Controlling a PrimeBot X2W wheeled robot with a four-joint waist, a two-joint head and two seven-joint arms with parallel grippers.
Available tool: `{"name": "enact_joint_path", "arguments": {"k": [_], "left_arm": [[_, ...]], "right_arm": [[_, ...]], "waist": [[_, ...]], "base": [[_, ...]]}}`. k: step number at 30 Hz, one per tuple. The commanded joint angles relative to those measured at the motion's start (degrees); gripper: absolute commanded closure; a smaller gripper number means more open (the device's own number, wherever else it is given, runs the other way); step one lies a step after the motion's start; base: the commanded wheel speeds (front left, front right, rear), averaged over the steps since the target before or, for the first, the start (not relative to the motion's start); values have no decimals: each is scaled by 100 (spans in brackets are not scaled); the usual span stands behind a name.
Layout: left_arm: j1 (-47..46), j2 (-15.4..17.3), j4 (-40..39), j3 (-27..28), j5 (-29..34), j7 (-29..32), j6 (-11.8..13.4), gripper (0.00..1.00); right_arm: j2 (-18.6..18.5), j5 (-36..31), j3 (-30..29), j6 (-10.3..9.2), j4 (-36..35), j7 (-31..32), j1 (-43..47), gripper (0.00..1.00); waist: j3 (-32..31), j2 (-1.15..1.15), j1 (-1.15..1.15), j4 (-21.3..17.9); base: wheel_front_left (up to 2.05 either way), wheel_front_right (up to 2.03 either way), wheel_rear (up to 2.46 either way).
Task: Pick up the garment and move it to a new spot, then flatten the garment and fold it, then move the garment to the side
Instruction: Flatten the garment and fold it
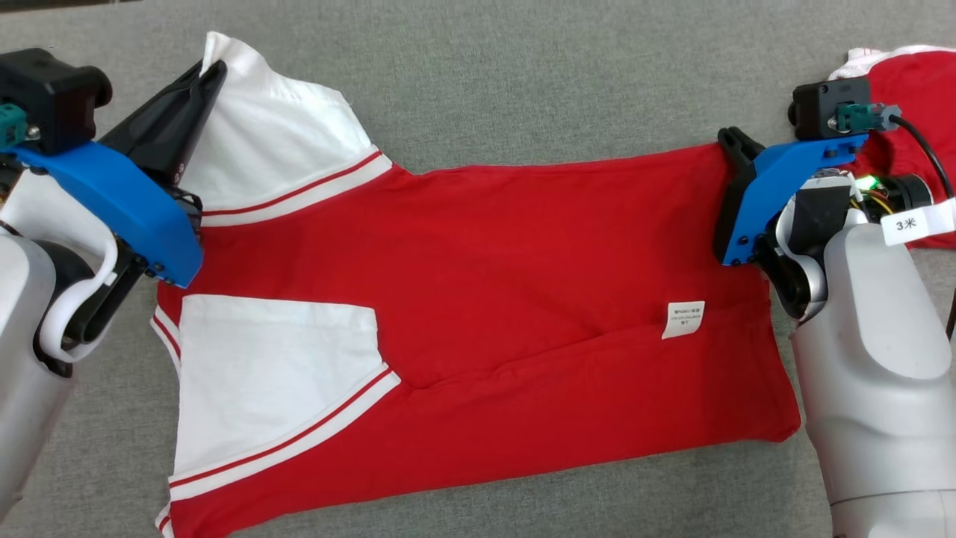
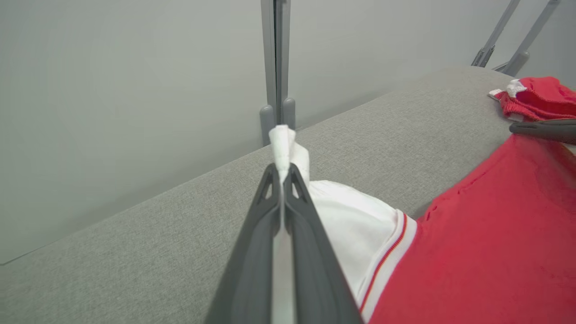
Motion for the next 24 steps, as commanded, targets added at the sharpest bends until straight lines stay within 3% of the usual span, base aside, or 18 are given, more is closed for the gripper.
{"name": "enact_joint_path", "arguments": {"k": [1,9,13,18,24], "left_arm": [[50,42,0,21,-29,-93,-1,100],[811,9,-230,15,-87,-920,21,100],[1477,80,-480,20,-82,-1365,156,100],[2353,84,-687,39,-143,-1912,398,100],[3048,-205,-376,-91,-112,-2391,492,100]], "right_arm": [[6,38,24,1,-5,-85,-19,100],[-52,387,251,1,-291,-820,508,100],[-131,601,235,1,-706,-1097,1140,100],[-154,742,76,1,-1310,-1208,2057,100],[-69,826,-76,1,-1767,-1161,2847,100]], "waist": [[-57,0,0,-11],[-563,0,0,93],[-828,0,0,165],[-1090,0,0,236],[-1294,0,0,304]], "base": [[0,0,0],[0,0,0],[0,0,0],[0,0,0],[0,0,0]]}}
